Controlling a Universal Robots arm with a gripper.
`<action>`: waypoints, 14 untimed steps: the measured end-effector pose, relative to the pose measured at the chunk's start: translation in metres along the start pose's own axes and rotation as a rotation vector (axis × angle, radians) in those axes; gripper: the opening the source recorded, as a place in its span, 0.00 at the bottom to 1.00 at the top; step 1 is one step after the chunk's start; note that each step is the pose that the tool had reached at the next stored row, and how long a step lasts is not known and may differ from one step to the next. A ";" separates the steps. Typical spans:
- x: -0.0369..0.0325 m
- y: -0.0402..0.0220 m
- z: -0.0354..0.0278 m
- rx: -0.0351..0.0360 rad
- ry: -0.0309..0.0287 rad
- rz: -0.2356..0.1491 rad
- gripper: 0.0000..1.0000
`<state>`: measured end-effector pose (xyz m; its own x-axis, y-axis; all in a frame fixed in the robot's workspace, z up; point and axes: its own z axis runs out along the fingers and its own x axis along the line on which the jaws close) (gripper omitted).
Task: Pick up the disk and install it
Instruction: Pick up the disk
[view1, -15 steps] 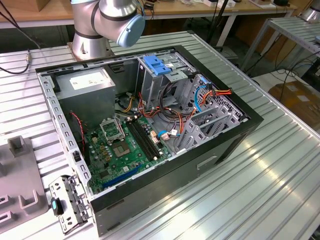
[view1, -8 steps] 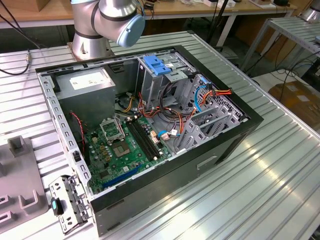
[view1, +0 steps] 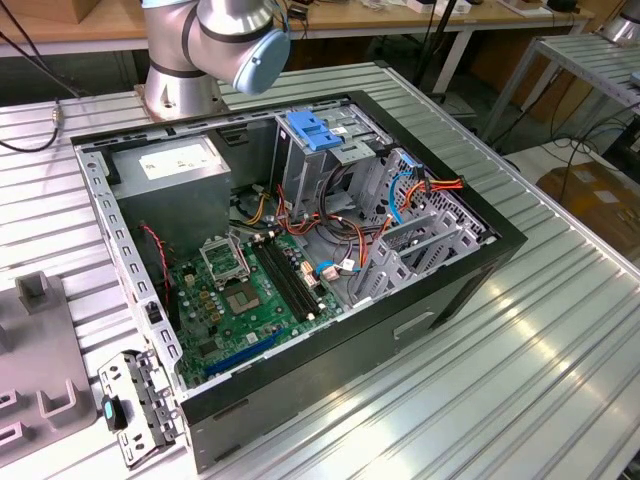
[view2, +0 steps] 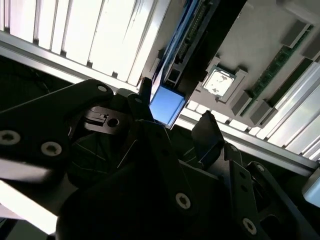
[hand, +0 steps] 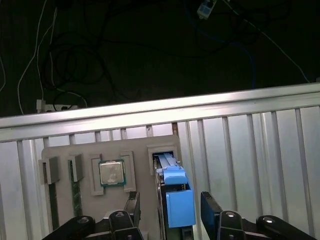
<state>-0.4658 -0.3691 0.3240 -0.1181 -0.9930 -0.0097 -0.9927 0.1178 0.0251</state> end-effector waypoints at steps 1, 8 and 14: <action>-0.0005 0.0002 0.0020 0.0001 0.0000 0.000 0.60; -0.0008 0.0005 0.0121 0.0005 0.0002 -0.001 0.59; -0.0017 0.0006 0.0146 0.0005 0.0001 -0.001 0.51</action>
<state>-0.4665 -0.3672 0.3094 -0.1172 -0.9931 -0.0096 -0.9928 0.1169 0.0245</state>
